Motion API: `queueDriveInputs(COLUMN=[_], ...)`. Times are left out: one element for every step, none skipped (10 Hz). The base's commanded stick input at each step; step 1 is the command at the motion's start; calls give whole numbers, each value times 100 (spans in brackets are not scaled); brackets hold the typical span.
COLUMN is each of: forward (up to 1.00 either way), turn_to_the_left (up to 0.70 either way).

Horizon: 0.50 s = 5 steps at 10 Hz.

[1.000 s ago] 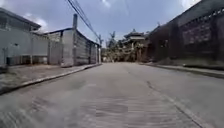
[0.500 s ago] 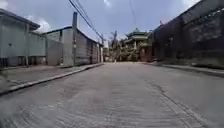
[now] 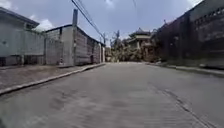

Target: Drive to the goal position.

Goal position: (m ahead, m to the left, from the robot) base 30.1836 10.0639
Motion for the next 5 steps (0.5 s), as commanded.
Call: queueDriveInputs(forward=[100, 100, 100, 100, 100], turn_to_the_left=[0, 0, 0, 0, 0])
